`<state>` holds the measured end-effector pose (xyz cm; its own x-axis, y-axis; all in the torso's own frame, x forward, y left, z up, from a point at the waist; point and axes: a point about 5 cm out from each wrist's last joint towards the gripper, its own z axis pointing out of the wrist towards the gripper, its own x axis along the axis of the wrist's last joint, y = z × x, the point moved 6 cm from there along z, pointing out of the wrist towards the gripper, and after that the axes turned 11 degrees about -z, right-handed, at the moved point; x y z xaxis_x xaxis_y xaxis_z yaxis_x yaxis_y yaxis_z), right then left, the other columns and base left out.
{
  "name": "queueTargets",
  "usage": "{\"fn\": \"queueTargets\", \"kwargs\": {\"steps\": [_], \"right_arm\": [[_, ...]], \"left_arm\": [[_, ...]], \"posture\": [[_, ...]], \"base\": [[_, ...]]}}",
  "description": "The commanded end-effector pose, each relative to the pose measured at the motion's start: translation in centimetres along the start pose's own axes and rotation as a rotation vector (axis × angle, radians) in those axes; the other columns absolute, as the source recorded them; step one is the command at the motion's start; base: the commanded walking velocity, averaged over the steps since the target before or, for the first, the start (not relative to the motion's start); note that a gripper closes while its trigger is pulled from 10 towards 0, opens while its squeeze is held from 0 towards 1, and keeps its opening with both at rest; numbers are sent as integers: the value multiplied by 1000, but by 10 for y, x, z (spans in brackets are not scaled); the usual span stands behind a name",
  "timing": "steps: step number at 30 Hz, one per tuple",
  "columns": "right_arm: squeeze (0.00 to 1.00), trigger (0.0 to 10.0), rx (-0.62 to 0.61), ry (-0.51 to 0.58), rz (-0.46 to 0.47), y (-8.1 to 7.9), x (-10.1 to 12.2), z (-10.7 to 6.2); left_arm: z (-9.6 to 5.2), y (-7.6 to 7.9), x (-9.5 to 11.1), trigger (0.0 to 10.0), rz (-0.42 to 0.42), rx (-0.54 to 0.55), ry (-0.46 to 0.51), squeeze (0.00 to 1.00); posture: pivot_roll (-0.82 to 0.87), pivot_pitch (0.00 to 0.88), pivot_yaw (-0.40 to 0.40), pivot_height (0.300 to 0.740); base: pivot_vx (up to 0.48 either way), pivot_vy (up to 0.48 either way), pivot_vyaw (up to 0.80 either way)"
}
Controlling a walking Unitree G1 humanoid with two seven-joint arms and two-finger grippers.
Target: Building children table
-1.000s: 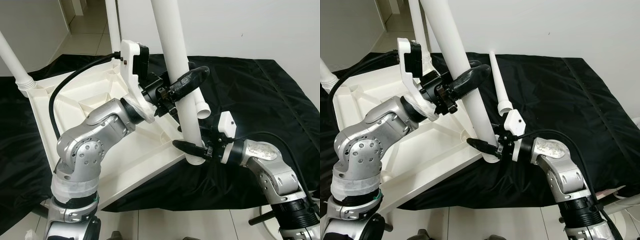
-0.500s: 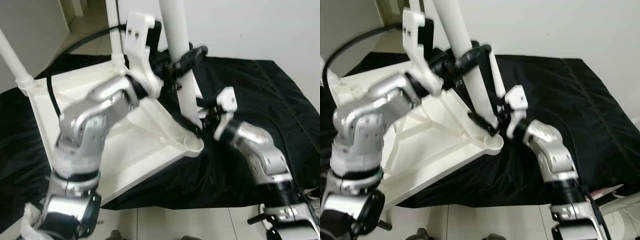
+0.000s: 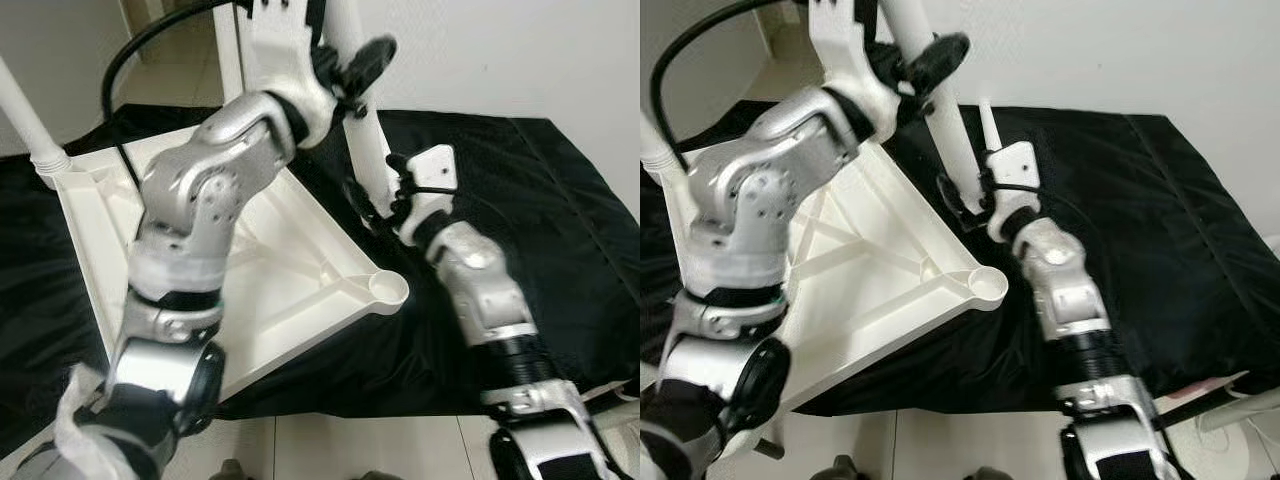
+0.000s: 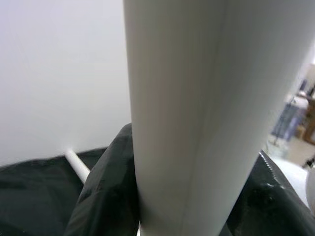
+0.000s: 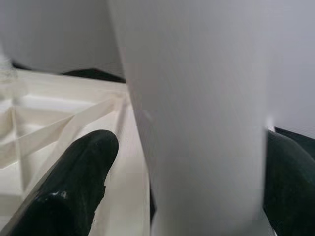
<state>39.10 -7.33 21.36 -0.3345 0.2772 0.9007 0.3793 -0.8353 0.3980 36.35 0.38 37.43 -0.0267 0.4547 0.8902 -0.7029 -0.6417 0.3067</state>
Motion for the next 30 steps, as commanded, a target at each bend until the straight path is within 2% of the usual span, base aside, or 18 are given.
{"fn": "queueTargets", "kwargs": {"steps": [1, 4, 6, 12, 16, 22, 30], "right_arm": [[0, 10000, -46, -17, -28, 2, -2, 5], [0, 10000, -86, -45, -30, 1, -6, 11], [0, 10000, -146, -66, -59, 4, -10, 16], [0, 10000, -192, -69, -88, 7, -11, 20], [0, 10000, -261, -61, -143, 7, -4, 25], [0, 10000, -294, -41, -178, 4, 6, 29], [0, 10000, -321, -18, -178, 2, 13, 35]], "left_arm": [[5, 0, 9, 10000, -3, 18, 36, 0], [9, 1, 11, 10000, -20, 30, 47, 0], [14, 3, 9, 10000, 11, 42, 40, 0], [18, 5, 6, 10000, 32, 52, 32, 0], [23, 11, -2, 10000, 60, 72, 19, 0], [25, 12, -5, 10000, 60, 88, 19, 0], [28, 11, -6, 10000, 52, 106, 24, 0]], "posture": [[-16, 0, 0, 740], [-17, 0, 0, 740], [-13, 0, 4, 740], [-13, 0, 5, 740], [-9, 0, 0, 740], [-11, 0, -3, 740], [-12, 0, -6, 740]], "base": [[0, 0, 0], [0, 0, 0], [0, 0, 0], [0, 0, 0], [0, 0, 0], [0, 0, 0], [0, 0, 0]]}}
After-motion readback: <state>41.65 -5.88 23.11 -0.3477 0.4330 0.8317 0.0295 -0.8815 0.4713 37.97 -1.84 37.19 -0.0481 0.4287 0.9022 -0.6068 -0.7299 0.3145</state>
